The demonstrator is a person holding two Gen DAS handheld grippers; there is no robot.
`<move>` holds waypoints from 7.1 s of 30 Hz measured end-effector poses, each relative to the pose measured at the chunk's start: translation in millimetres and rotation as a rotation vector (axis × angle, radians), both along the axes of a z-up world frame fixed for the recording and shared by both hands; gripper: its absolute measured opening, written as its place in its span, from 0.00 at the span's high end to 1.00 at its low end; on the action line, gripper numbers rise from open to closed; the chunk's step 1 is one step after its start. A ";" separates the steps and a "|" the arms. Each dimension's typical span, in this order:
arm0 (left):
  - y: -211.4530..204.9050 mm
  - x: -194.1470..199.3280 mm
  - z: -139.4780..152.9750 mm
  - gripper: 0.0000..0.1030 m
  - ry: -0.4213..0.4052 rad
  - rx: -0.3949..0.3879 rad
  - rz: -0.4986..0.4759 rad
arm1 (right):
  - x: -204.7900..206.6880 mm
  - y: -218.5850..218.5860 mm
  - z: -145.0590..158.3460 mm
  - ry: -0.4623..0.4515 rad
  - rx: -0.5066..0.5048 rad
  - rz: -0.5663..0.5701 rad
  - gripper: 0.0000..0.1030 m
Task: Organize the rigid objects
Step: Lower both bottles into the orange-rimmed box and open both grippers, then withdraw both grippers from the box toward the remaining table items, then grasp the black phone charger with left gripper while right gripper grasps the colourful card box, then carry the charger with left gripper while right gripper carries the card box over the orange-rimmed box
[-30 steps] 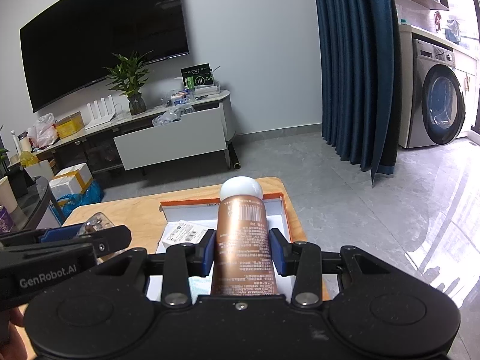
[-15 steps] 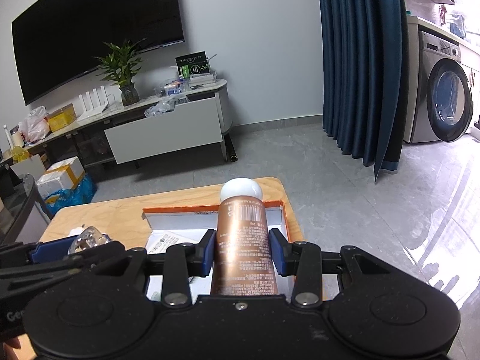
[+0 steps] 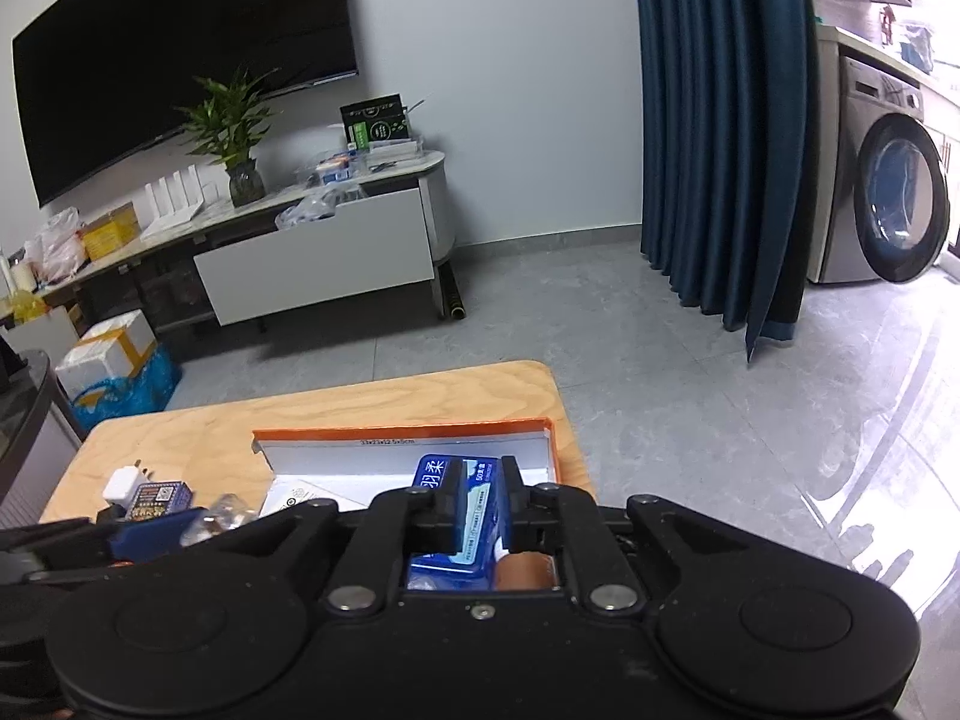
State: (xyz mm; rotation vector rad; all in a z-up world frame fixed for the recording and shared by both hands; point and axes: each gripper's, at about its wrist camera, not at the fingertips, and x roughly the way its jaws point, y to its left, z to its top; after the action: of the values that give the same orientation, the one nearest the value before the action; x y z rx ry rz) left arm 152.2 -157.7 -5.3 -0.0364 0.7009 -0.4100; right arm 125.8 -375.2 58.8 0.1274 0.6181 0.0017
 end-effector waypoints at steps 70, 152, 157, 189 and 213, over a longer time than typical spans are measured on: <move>239.7 -21.3 -8.0 0.12 0.083 0.000 0.520 | -72.5 141.1 -25.7 0.062 -0.024 0.217 0.19; 220.1 116.3 -55.7 0.65 0.055 0.127 0.386 | 56.1 238.8 -58.9 0.122 -0.012 0.290 0.31; 180.8 131.1 -62.4 0.65 0.075 0.092 0.229 | 25.1 189.1 -38.0 0.084 0.020 0.229 0.31; 10.1 -85.0 54.1 0.65 -0.099 0.128 0.051 | -129.1 32.3 29.4 -0.073 0.027 0.007 0.31; 9.6 -117.3 47.2 0.65 -0.094 0.113 0.087 | -152.1 31.4 32.3 -0.063 0.012 0.020 0.31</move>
State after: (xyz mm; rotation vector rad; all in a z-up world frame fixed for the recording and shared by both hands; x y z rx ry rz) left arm 34.9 -148.2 41.9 0.0585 0.6266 -0.2864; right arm -26.3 -343.8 91.1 0.1322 0.5568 0.0289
